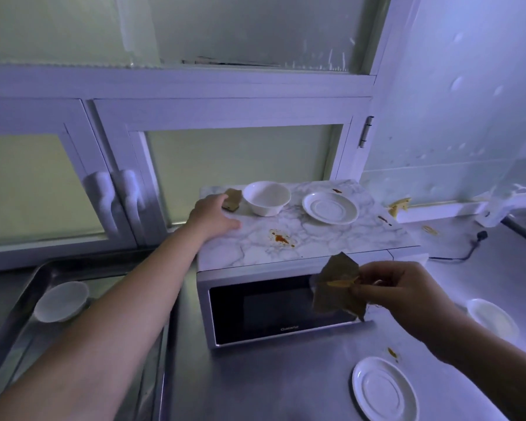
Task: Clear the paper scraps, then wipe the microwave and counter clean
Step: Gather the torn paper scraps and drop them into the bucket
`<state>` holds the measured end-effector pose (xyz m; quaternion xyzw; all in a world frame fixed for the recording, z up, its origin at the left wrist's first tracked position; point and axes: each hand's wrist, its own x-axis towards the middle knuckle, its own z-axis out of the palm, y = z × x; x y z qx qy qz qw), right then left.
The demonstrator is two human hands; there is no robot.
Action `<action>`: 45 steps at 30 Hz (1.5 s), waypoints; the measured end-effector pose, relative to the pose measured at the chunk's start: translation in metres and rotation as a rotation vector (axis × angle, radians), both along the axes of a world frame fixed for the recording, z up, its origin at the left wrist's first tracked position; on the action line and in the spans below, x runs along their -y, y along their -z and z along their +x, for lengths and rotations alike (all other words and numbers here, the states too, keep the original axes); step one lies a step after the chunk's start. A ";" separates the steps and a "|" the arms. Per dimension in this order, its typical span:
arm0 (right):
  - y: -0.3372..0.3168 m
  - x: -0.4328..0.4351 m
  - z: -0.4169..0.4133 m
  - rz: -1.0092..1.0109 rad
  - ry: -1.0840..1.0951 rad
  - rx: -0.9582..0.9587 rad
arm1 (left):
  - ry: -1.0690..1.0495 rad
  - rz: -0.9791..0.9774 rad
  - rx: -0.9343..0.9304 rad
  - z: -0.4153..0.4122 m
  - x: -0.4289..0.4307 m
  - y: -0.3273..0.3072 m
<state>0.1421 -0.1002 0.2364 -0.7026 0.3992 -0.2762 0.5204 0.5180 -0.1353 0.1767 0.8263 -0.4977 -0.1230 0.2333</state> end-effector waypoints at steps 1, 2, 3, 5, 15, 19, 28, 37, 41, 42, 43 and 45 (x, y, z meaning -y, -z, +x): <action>0.000 0.001 -0.004 0.019 0.005 0.010 | 0.015 0.009 0.028 0.002 0.010 0.000; 0.000 0.002 -0.008 0.065 0.002 0.042 | 0.018 -0.001 0.016 0.005 0.018 0.000; 0.000 0.003 -0.012 0.116 -0.009 0.075 | 0.014 -0.012 -0.019 0.007 0.025 0.001; 0.000 0.003 -0.019 0.184 -0.030 0.121 | -0.001 0.032 -0.023 0.009 0.034 0.003; 0.000 -0.004 -0.038 0.220 0.081 0.150 | -0.056 -0.293 0.214 0.005 0.005 -0.007; -0.010 -0.015 -0.035 0.109 -0.042 0.133 | -0.036 -0.608 -0.016 -0.031 -0.049 -0.035; -0.038 -0.054 -0.003 -0.328 -0.261 0.040 | 0.483 -0.303 -0.912 -0.133 -0.155 -0.076; -0.044 -0.046 0.007 -0.388 -0.346 -0.020 | 0.568 -0.160 -1.039 -0.145 -0.163 -0.079; -0.042 -0.025 -0.003 -0.271 -0.330 0.087 | 0.578 -0.143 -1.077 -0.142 -0.136 -0.076; -0.039 -0.016 -0.006 -0.236 -0.312 0.095 | 0.533 -0.175 -1.064 -0.139 -0.124 -0.076; -0.035 -0.007 -0.010 -0.192 -0.287 0.101 | 0.464 -0.229 -1.009 -0.135 -0.110 -0.076; -0.028 0.013 -0.020 -0.096 -0.213 0.124 | 0.289 -0.353 -0.793 -0.126 -0.074 -0.075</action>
